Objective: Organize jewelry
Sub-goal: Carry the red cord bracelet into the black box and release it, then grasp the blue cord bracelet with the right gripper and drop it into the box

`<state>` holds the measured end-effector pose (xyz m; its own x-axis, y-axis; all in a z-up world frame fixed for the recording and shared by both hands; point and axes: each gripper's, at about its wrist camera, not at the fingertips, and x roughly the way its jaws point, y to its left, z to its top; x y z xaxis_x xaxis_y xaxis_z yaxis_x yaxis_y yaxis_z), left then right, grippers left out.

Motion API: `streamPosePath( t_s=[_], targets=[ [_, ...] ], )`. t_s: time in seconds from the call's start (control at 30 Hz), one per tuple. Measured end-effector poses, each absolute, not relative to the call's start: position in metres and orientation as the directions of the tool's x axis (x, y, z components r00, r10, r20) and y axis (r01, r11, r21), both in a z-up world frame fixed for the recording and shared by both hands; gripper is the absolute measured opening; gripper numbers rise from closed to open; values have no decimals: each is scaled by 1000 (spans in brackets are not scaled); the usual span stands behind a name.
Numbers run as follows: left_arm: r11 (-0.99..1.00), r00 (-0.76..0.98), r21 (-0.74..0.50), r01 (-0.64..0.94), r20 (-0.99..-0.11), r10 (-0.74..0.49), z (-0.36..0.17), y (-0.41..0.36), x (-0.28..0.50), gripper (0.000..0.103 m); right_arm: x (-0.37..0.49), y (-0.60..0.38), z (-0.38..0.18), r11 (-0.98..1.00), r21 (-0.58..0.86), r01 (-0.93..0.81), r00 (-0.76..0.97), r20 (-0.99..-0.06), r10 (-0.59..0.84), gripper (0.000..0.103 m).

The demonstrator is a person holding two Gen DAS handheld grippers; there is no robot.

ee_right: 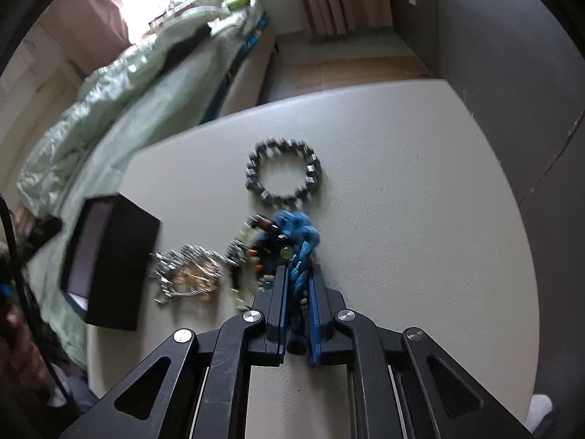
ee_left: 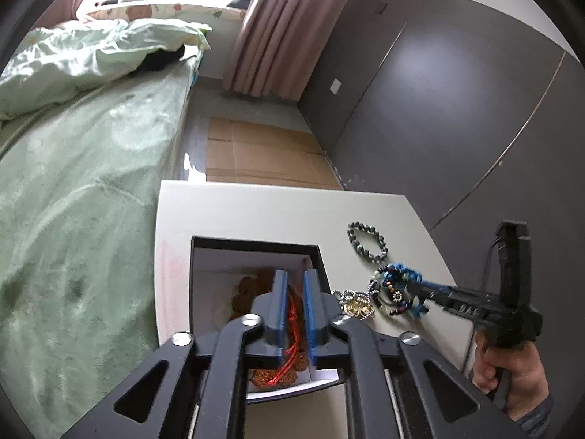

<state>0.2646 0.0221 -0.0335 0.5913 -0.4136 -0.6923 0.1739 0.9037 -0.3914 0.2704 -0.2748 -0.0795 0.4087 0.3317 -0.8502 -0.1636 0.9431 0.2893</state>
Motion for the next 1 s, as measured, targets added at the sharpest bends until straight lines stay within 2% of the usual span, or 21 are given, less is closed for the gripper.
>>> streamPosePath(
  t_s=[0.03,0.1,0.13,0.33,0.6,0.73,0.9,1.0],
  targets=[
    [898,588,-404,176,-689,-425,-34,24,265,47,269,-278,-75,938,309,-157,423,-838,346,11],
    [893,608,-416,171,-669,-428,-31,28,262,74,266,-282,-66,926,351,-141,447,-812,376,11],
    [894,624,-414,170,-657,-423,-27,31,259,77,264,-285,-61,916,378,-134,464,-793,395,11],
    [900,649,-406,162,-643,-407,-23,38,252,77,257,-272,-33,870,461,-176,539,-694,476,11],
    [908,666,-387,161,-636,-389,-21,47,245,77,254,-248,-29,784,582,-216,510,-617,599,11],
    [909,665,-387,158,-638,-387,-21,52,245,77,262,-240,-54,779,609,-150,441,-663,604,11],
    [905,662,-398,152,-639,-392,-22,56,247,77,269,-241,-85,822,566,-58,359,-757,546,11],
    [900,662,-409,151,-635,-399,-22,57,248,77,271,-246,-98,818,575,-11,320,-773,547,12]
  ],
)
